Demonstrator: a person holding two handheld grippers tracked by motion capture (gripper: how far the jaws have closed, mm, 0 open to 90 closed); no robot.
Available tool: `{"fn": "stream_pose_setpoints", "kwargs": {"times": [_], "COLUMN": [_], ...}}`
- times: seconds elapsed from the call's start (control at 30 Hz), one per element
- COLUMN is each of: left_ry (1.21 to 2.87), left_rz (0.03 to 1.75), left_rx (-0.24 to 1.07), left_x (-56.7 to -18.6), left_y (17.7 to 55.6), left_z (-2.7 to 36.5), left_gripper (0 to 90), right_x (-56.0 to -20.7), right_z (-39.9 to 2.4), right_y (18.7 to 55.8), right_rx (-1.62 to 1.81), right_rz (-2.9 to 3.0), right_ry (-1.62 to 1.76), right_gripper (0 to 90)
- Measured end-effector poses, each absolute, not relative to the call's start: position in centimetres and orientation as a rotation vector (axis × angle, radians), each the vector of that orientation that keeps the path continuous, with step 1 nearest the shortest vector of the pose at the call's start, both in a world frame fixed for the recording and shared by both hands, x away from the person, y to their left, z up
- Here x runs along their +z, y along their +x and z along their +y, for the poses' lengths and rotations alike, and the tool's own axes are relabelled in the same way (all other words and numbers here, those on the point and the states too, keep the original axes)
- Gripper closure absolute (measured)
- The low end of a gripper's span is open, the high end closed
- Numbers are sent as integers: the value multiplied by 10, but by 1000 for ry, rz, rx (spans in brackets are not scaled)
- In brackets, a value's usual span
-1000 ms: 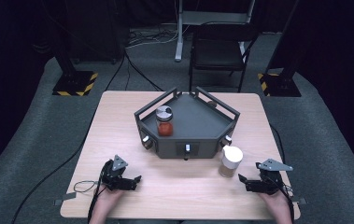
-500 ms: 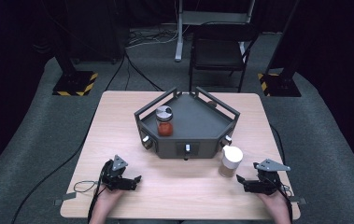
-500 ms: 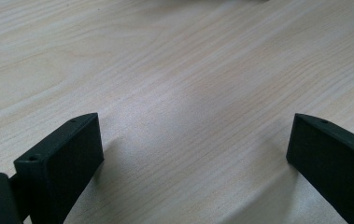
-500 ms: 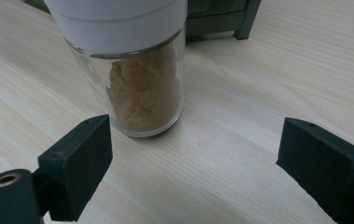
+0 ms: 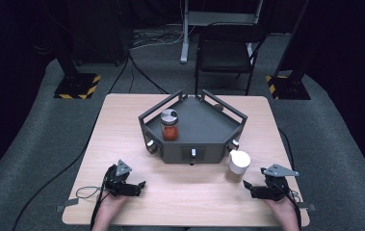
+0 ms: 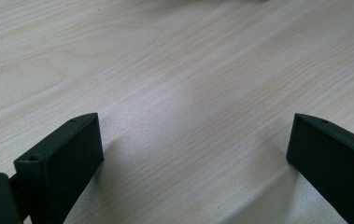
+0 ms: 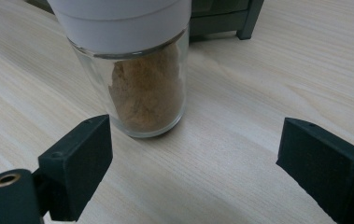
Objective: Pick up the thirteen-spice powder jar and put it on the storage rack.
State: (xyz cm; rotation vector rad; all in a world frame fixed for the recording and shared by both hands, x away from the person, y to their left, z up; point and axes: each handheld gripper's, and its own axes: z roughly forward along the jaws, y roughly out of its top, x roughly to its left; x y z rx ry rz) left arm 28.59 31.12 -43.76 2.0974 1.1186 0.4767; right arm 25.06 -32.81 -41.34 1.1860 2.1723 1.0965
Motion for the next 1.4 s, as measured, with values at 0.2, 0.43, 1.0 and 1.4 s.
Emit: {"fn": "stream_pose_setpoints", "kwargs": {"times": [0.2, 0.43, 1.0, 1.4], "left_ry": [2097, 2097, 2097, 2097], "left_rz": [1119, 1119, 1119, 1119], "left_rx": [477, 477, 477, 477], "left_x": [-438, -438, -438, -438], "left_y": [286, 286, 286, 286], "left_z": [311, 311, 311, 311], "left_gripper": [34, 34, 34, 34], "right_x": [-414, -414, -415, -415], "right_z": [-327, -327, -327, -326], "right_y": [251, 251, 252, 252], "right_rx": [1094, 1092, 1087, 1086], "right_rz": [2176, 2176, 2180, 2182], "right_ry": [1185, 1187, 1189, 1188], "right_gripper": [90, 91, 91, 91]}}
